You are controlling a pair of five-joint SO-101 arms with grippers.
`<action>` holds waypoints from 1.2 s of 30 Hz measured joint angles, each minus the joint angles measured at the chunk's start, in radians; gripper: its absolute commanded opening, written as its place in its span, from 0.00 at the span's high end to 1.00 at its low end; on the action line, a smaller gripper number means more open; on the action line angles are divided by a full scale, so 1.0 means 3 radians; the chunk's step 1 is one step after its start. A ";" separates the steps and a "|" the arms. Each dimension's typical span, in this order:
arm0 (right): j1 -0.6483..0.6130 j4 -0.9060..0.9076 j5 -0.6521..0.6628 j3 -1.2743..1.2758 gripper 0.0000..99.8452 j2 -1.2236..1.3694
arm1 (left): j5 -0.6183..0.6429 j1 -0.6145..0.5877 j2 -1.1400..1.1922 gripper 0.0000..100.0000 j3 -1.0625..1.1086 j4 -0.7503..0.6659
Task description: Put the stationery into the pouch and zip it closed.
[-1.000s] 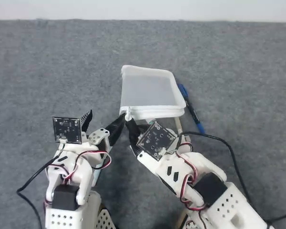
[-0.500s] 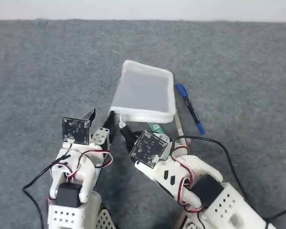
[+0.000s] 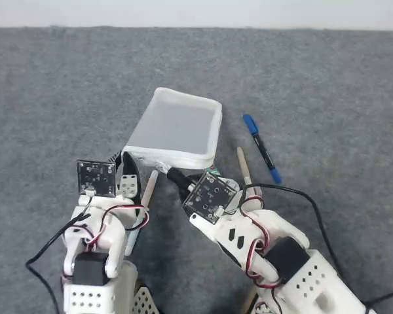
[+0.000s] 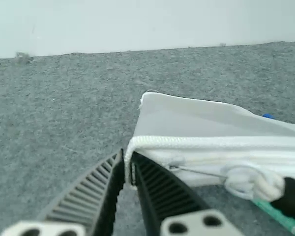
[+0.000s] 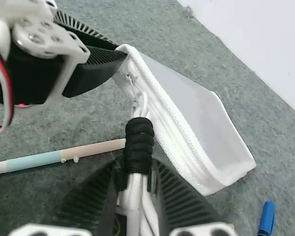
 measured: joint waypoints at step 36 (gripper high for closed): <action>0.1263 0.0000 -0.0542 -0.0056 1.00 -0.0005 | 0.0000 -0.0322 0.0000 0.98 -0.0261 0.0414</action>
